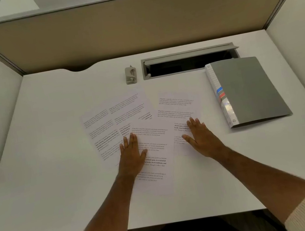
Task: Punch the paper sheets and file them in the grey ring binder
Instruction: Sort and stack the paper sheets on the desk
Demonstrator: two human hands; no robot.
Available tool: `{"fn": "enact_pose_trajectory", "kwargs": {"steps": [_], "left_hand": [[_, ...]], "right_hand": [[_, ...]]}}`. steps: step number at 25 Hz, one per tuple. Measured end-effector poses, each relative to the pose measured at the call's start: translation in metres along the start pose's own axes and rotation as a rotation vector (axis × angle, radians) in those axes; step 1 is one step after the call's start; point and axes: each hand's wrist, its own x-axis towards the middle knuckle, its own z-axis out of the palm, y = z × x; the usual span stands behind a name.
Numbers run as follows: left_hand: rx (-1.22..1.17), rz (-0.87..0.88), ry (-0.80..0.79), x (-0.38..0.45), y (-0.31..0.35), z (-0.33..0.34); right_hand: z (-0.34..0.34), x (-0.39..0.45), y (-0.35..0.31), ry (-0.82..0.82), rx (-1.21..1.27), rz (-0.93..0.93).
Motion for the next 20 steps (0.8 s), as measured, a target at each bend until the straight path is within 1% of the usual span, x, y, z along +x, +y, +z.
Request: {"fn": "enact_pose_trajectory", "kwargs": {"steps": [4, 6, 8, 10, 12, 14, 17, 20], "left_hand": [[-0.008, -0.026, -0.005, -0.003, 0.002, -0.003], [-0.032, -0.045, 0.021, -0.004, 0.003, -0.005], [-0.088, -0.113, 0.065, -0.010, 0.002, -0.005], [-0.107, -0.186, 0.142, -0.018, 0.004, -0.003], [-0.062, -0.227, 0.224, -0.027, 0.007, 0.000], [-0.012, -0.248, 0.270, -0.031, 0.009, 0.003], [0.029, -0.299, 0.277, -0.034, 0.010, 0.007], [0.001, -0.344, 0.262, -0.033, 0.011, 0.008]], "right_hand": [[0.005, -0.007, 0.000, -0.043, -0.012, 0.034], [0.005, -0.008, -0.003, -0.036, 0.018, 0.029], [0.006, -0.010, -0.007, -0.027, 0.038, -0.009], [0.012, -0.015, -0.014, -0.027, 0.013, -0.078], [0.021, -0.020, -0.023, -0.039, -0.045, -0.174], [0.030, -0.023, -0.032, -0.069, -0.114, -0.252], [0.041, -0.027, -0.044, -0.126, -0.182, -0.290], [0.046, -0.030, -0.050, -0.141, -0.182, -0.276]]}}
